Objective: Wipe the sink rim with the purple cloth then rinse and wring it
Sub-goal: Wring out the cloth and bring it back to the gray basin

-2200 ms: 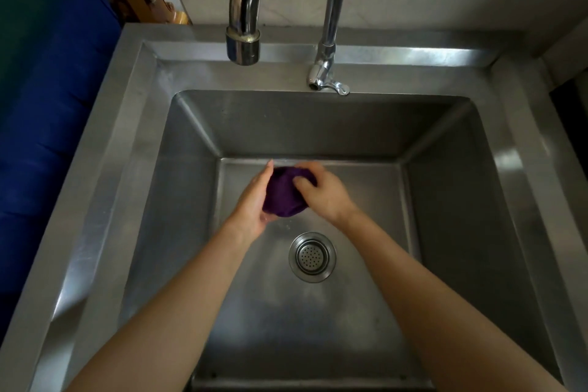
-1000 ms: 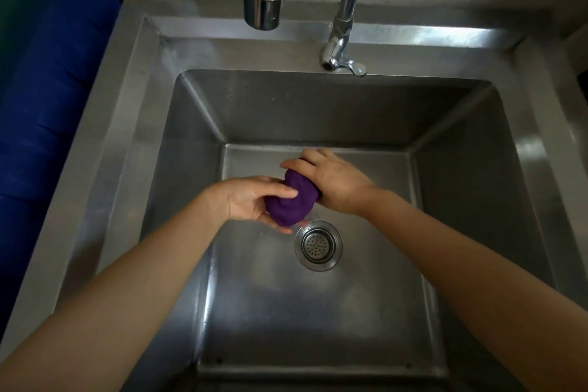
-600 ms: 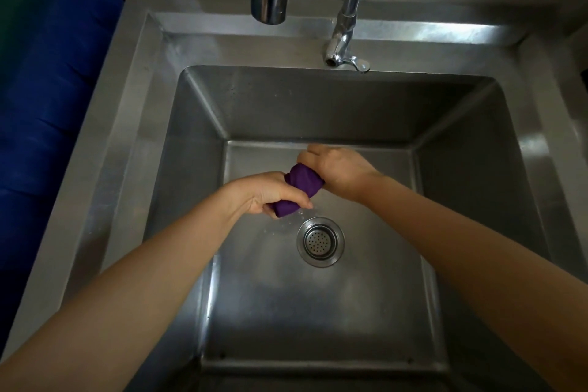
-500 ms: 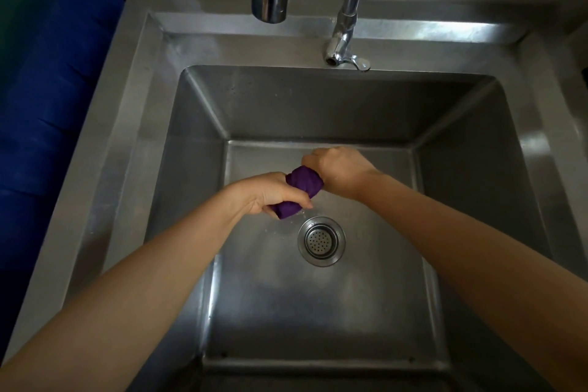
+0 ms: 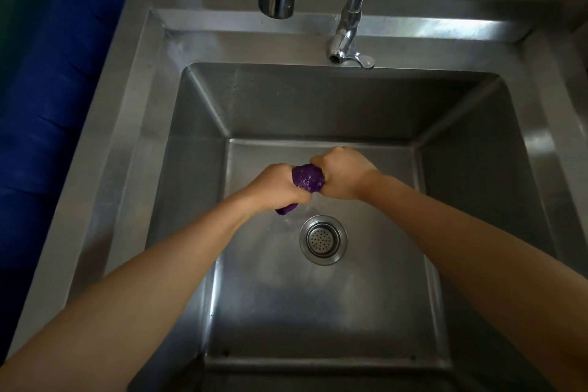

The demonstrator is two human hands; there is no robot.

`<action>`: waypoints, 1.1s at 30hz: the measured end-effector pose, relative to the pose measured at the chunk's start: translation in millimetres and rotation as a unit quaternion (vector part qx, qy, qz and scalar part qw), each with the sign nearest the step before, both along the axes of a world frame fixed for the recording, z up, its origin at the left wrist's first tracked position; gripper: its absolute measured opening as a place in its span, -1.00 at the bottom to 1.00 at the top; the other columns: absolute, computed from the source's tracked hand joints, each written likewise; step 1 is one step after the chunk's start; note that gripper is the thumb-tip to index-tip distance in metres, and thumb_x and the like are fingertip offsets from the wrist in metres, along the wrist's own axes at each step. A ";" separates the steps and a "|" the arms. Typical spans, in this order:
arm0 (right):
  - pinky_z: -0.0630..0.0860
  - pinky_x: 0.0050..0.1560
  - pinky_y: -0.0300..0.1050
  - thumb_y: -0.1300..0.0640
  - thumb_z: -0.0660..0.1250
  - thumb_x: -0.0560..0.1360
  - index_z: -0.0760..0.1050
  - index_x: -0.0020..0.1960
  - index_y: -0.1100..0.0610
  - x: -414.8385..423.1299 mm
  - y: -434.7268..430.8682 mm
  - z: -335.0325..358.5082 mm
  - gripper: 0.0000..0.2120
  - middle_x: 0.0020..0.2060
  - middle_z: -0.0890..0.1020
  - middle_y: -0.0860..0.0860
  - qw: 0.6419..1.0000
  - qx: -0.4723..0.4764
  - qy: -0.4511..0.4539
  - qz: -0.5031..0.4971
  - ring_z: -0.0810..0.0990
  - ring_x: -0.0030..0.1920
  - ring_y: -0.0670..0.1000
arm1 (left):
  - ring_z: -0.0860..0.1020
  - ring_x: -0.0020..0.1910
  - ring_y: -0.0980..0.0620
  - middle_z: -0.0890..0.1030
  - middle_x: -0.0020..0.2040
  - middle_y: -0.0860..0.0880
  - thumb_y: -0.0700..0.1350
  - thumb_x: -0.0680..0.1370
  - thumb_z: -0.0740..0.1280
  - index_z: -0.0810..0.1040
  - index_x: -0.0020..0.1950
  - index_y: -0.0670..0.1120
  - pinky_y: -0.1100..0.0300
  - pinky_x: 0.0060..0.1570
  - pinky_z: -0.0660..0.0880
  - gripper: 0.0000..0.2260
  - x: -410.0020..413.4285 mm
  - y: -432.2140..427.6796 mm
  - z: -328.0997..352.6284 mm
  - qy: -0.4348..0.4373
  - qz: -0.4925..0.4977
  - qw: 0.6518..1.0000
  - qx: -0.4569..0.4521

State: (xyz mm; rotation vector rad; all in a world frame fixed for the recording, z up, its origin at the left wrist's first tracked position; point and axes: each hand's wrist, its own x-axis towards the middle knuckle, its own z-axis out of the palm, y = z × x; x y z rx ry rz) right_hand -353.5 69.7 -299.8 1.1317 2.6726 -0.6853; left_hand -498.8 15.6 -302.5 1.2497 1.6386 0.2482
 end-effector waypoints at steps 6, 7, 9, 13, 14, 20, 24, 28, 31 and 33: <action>0.35 -0.21 -0.17 0.03 0.48 0.31 0.41 -0.04 0.08 2.7 9.1 -5.2 -0.66 -0.11 0.54 0.07 0.987 -0.143 0.048 -0.063 0.50 -0.13 0.03 | 0.58 -0.27 0.03 0.62 -0.23 -0.06 -0.18 0.38 0.47 0.57 -0.08 -0.09 0.21 -0.20 0.55 -0.84 -19.8 -1.1 1.1 -0.169 0.044 0.981 -0.087; 0.37 -0.20 -0.19 0.03 0.52 0.28 0.39 -0.02 0.07 5.0 9.7 -3.9 -0.60 -0.08 0.51 0.03 0.978 -0.185 0.060 -0.079 0.48 -0.12 0.00 | 0.62 -0.23 0.00 0.65 -0.18 -0.09 -0.19 0.40 0.46 0.57 -0.02 -0.11 0.13 -0.13 0.59 -0.81 -26.1 -3.0 -0.1 -0.206 0.068 0.970 -0.106; 0.45 -0.21 -0.22 0.05 0.53 0.28 0.38 0.05 0.09 8.9 6.7 1.8 -0.54 -0.08 0.49 0.00 0.948 -0.279 0.094 -0.119 0.51 -0.11 -0.02 | 0.66 -0.20 -0.02 0.66 -0.10 -0.14 -0.21 0.44 0.40 0.54 0.06 -0.11 0.07 -0.15 0.63 -0.79 -33.6 -9.3 -0.7 -0.272 0.118 0.944 -0.143; 0.60 -0.28 -0.23 0.06 0.38 0.45 0.29 0.31 0.05 6.7 -13.8 10.9 -0.51 -0.05 0.54 -0.05 0.829 -0.448 0.250 -0.224 0.64 -0.19 -0.12 | 0.66 -0.28 0.01 0.67 -0.10 -0.11 0.06 0.43 0.31 0.54 0.09 -0.09 0.16 -0.34 0.60 -0.68 -26.7 -18.8 -0.2 -0.362 0.215 0.893 -0.158; 0.61 -0.30 -0.18 0.01 0.33 0.48 0.27 0.33 0.00 2.8 -19.1 10.1 -0.53 -0.03 0.54 -0.05 0.814 -0.445 0.278 -0.249 0.65 -0.17 -0.10 | 0.66 -0.30 0.01 0.68 -0.12 -0.09 0.15 0.42 0.27 0.55 0.08 -0.07 0.16 -0.36 0.59 -0.62 -22.4 -18.7 0.7 -0.359 0.235 0.890 -0.154; 0.39 -0.48 -0.24 -0.02 0.19 0.54 0.48 0.05 0.01 -22.7 -33.9 1.3 -0.83 -0.33 0.54 -0.03 0.837 -0.287 0.295 -0.360 0.49 -0.38 -0.03 | 0.62 -0.45 0.00 0.67 -0.23 -0.09 0.35 0.42 0.21 0.58 -0.03 -0.09 0.18 -0.50 0.54 -0.48 5.3 -15.7 4.4 -0.239 0.379 0.884 -0.132; 0.45 -0.06 -0.13 0.05 0.20 0.52 0.53 0.00 0.10 -28.2 -37.3 -2.1 -0.81 -0.17 0.61 0.04 0.856 -0.202 0.288 -0.379 0.55 -0.11 0.05 | 0.50 -0.54 0.02 0.57 -0.39 -0.11 0.29 0.45 0.23 0.55 -0.22 -0.14 0.28 -0.63 0.41 -0.52 22.0 -10.7 4.5 -0.168 0.447 0.876 -0.064; 0.52 -0.01 -0.04 -0.25 0.18 0.46 0.53 -0.13 0.10 -31.0 -39.1 -2.3 -0.59 -0.23 0.66 0.06 0.835 -0.190 0.295 -0.424 0.60 -0.11 0.07 | 0.53 -0.49 -0.14 0.54 -0.44 -0.16 0.27 0.47 0.17 0.49 -0.44 -0.08 0.16 -0.54 0.43 -0.51 34.1 -11.0 -6.4 -0.057 0.434 0.896 0.075; 0.47 -0.18 -0.06 -0.22 0.14 0.50 0.44 -0.33 0.08 -32.7 -39.5 -4.8 -0.57 -0.38 0.57 0.06 0.852 -0.145 0.259 -0.431 0.56 -0.25 0.11 | 0.55 -0.32 -0.15 0.53 -0.45 -0.10 0.19 0.52 0.17 0.42 -0.51 -0.06 0.07 -0.32 0.46 -0.52 35.9 -15.3 -10.3 -0.003 0.421 0.898 0.127; 0.41 -0.24 -0.09 -0.15 0.12 0.54 0.35 -0.41 0.05 -33.5 -41.4 -8.9 -0.58 -0.41 0.53 0.07 0.856 -0.140 0.255 -0.426 0.50 -0.31 0.10 | 0.48 -0.37 -0.08 0.46 -0.51 -0.03 0.14 0.55 0.15 0.38 -0.53 -0.06 0.13 -0.37 0.33 -0.51 36.5 -18.6 -12.1 0.032 0.401 0.905 0.140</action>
